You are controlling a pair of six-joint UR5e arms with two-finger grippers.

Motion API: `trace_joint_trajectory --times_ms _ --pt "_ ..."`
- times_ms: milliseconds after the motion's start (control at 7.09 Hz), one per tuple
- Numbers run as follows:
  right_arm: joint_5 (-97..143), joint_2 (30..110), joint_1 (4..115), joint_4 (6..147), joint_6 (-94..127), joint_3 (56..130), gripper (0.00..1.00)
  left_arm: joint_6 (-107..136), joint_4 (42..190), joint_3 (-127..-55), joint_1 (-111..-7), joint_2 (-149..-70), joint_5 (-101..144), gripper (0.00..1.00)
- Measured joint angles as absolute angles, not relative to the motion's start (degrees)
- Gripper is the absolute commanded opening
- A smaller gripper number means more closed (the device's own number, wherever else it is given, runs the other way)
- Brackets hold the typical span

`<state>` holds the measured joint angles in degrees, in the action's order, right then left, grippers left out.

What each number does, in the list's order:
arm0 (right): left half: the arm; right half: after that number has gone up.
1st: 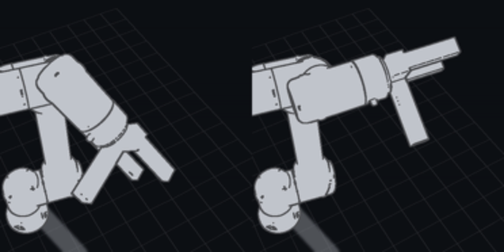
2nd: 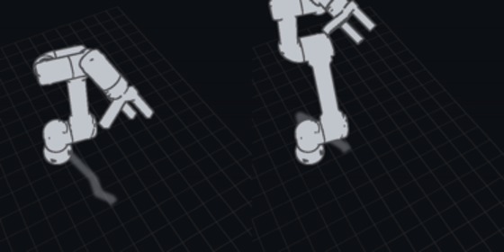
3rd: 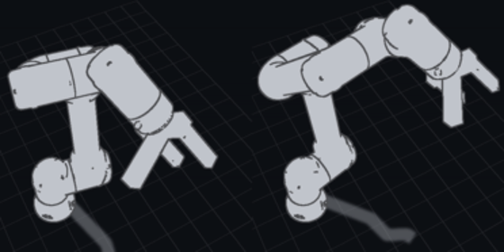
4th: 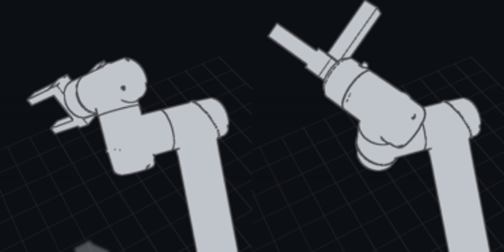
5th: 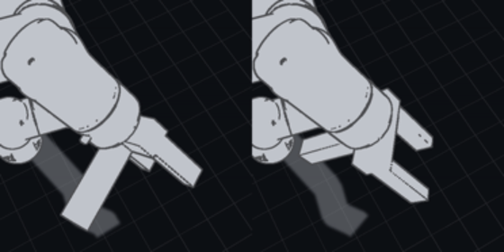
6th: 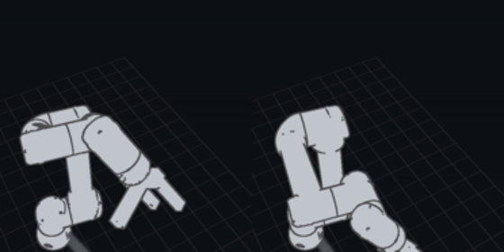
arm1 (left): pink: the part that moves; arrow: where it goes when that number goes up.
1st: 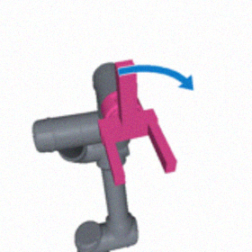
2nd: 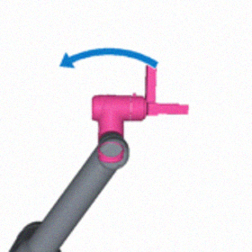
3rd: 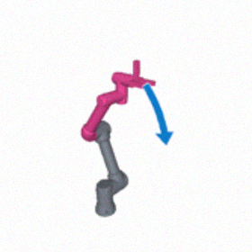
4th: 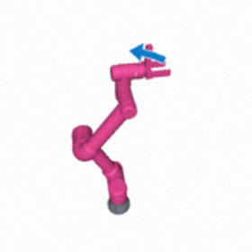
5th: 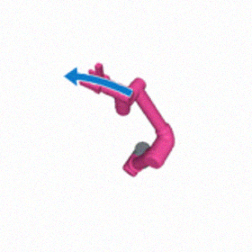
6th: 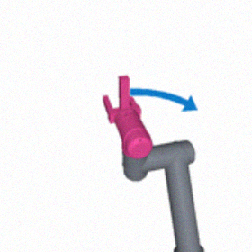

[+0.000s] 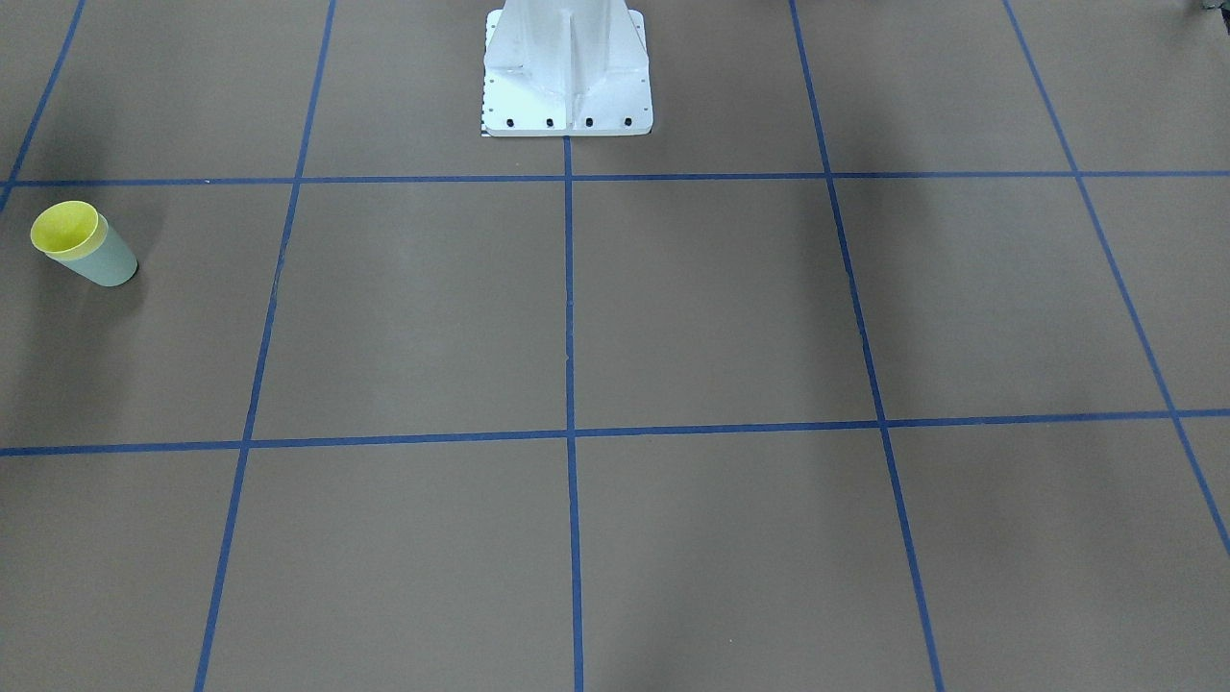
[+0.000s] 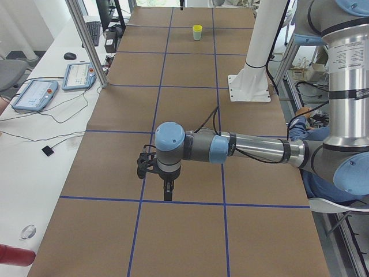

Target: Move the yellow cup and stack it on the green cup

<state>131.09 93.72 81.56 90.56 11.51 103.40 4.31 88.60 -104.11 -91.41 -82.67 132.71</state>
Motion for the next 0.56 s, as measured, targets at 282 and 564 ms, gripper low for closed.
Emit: trace_joint_trajectory --times_ms 282,564 --pt "131.1 93.8 81.6 90.6 11.5 103.4 1.00 4.3 88.6 -104.5 -91.4 -82.7 132.8 1.00" --pt "131.0 93.8 81.6 90.6 11.5 103.5 1.00 4.0 90.2 -104.2 -91.4 -82.5 132.8 1.00"
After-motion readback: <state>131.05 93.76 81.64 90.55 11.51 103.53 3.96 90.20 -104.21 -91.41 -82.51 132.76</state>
